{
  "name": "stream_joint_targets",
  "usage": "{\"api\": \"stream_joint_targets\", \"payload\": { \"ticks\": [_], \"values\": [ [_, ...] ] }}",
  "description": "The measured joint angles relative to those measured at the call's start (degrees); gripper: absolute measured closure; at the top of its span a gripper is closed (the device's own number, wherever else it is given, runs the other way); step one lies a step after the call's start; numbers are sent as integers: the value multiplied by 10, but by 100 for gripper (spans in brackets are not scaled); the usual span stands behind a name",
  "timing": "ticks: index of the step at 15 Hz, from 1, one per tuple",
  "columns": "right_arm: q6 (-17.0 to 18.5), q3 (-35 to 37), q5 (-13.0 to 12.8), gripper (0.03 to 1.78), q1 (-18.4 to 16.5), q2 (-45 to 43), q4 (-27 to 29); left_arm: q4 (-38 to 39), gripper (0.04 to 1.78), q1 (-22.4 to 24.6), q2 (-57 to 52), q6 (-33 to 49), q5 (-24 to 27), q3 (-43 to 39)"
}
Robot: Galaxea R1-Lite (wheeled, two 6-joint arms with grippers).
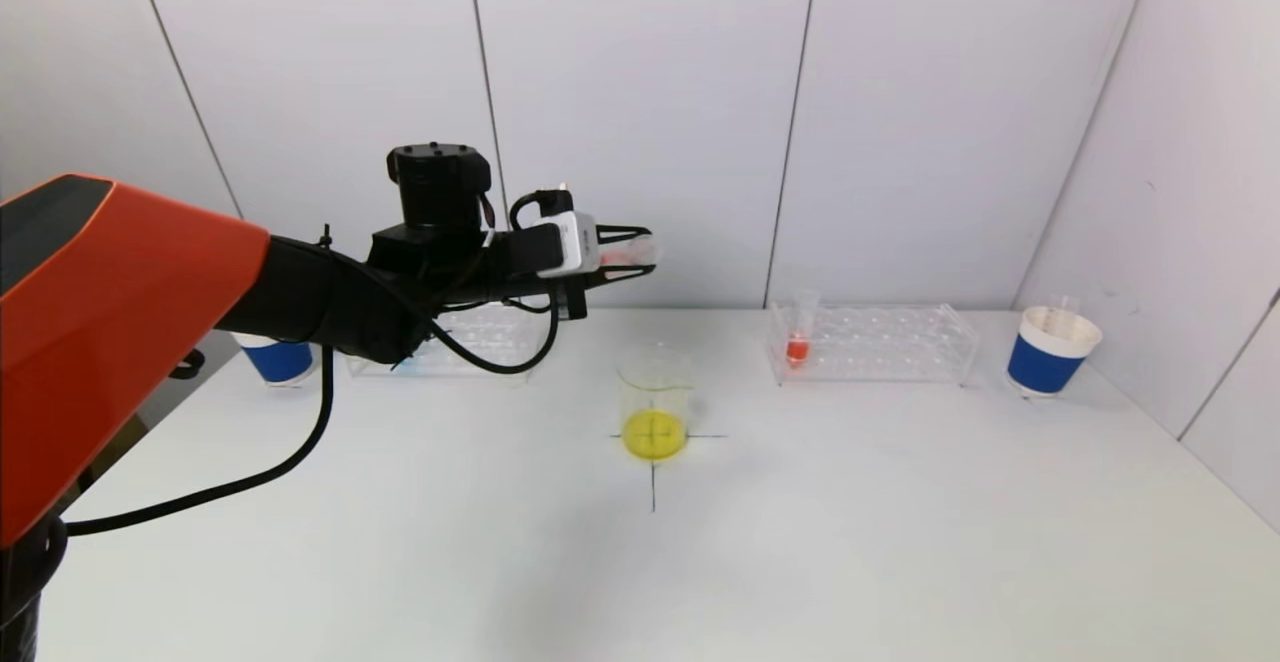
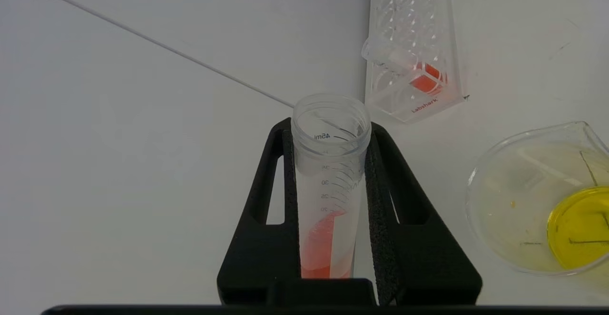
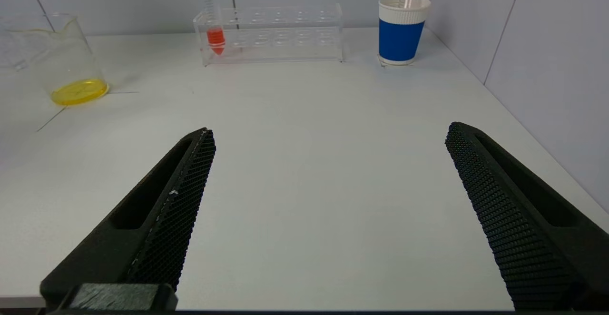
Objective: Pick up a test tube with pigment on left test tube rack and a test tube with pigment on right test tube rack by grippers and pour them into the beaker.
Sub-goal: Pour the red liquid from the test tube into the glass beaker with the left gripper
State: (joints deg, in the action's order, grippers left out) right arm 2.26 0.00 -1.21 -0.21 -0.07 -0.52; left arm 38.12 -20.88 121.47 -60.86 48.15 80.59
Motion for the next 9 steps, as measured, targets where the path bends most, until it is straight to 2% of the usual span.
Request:
{"api": "stream_joint_targets", "payload": {
  "ticks": [4, 9],
  "values": [
    [0, 0, 0, 5, 0, 0, 0, -1, 139, 0, -2, -50, 0, -25],
    [0, 0, 0, 5, 0, 0, 0, 0, 139, 0, 0, -70, 0, -29]
  ]
}}
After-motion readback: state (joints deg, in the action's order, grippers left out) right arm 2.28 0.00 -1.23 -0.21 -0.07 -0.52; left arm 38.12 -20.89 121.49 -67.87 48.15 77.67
